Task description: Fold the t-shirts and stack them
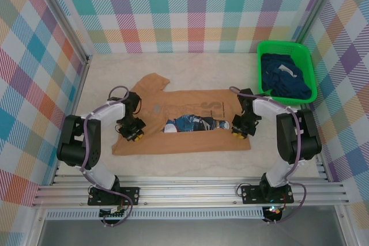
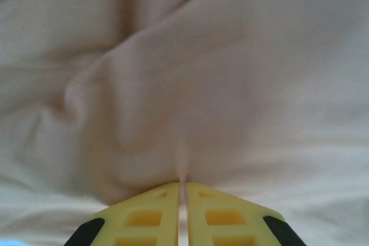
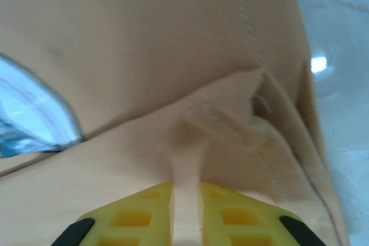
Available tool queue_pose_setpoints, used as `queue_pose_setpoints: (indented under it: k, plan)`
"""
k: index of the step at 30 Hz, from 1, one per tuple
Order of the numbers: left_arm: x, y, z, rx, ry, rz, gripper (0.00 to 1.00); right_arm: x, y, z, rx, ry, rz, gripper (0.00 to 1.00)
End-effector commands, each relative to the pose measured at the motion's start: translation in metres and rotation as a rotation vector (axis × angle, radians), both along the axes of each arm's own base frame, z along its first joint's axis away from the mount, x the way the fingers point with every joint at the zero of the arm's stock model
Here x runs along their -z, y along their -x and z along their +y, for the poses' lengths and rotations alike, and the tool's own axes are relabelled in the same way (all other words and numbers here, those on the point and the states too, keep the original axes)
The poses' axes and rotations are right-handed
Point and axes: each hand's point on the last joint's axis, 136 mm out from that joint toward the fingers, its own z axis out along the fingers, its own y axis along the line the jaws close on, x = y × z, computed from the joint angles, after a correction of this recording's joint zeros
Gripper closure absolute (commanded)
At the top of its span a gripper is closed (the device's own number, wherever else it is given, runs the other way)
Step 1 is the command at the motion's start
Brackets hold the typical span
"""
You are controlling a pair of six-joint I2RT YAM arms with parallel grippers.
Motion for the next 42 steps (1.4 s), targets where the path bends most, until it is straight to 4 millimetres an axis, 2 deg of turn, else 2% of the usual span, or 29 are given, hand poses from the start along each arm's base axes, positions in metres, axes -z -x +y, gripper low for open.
queue_pose_setpoints:
  k: [1, 5, 8, 11, 13, 16, 17, 19, 22, 25, 28, 31, 34, 37, 42]
  plan:
    - [0.013, 0.018, 0.019, 0.011, -0.088, 0.068, 0.89, 0.012, 0.028, -0.011, 0.029, 0.058, 0.103, 0.83]
    - [0.015, 0.044, 0.031, 0.029, -0.134, 0.103, 0.88, 0.009, 0.055, -0.007, 0.028, 0.040, 0.145, 0.82]
    - [0.015, 0.055, 0.032, 0.027, -0.132, 0.101, 0.88, 0.005, 0.068, -0.002, 0.033, 0.013, 0.149, 0.81]
    - [0.005, 0.050, 0.034, 0.018, -0.141, 0.084, 0.86, -0.004, 0.064, 0.001, 0.030, 0.003, 0.118, 0.79]
    - [-0.012, 0.033, 0.035, 0.014, -0.155, 0.042, 0.83, -0.020, 0.046, 0.002, 0.014, 0.008, 0.037, 0.76]
    - [-0.050, -0.011, 0.032, 0.006, -0.162, -0.105, 0.72, -0.056, -0.002, -0.004, -0.016, 0.056, -0.155, 0.69]
    - [-0.062, -0.032, 0.029, 0.004, -0.153, -0.161, 0.68, -0.068, -0.021, -0.005, -0.026, 0.076, -0.217, 0.69]
    - [-0.072, -0.072, 0.020, -0.005, -0.105, -0.236, 0.63, -0.083, -0.059, -0.009, -0.031, 0.113, -0.303, 0.69]
    - [-0.081, -0.135, 0.010, -0.020, -0.046, -0.309, 0.62, -0.088, -0.112, -0.014, -0.020, 0.173, -0.368, 0.71]
    - [-0.092, -0.199, 0.001, -0.009, -0.015, -0.396, 0.61, -0.083, -0.156, -0.022, 0.000, 0.244, -0.385, 0.71]
    - [-0.091, -0.249, -0.001, -0.008, 0.008, -0.437, 0.61, -0.070, -0.186, -0.023, 0.021, 0.255, -0.363, 0.70]
    - [-0.095, -0.297, -0.003, 0.021, 0.026, -0.523, 0.61, -0.058, -0.206, -0.021, 0.019, 0.249, -0.361, 0.70]
    - [-0.092, -0.332, -0.005, 0.072, 0.022, -0.587, 0.61, -0.045, -0.215, -0.018, 0.020, 0.228, -0.342, 0.70]
    - [-0.085, -0.352, -0.008, 0.098, 0.030, -0.618, 0.60, -0.030, -0.212, -0.020, 0.032, 0.238, -0.290, 0.70]
    - [-0.067, -0.363, -0.006, 0.087, 0.022, -0.627, 0.59, -0.011, -0.202, -0.023, 0.058, 0.240, -0.225, 0.71]
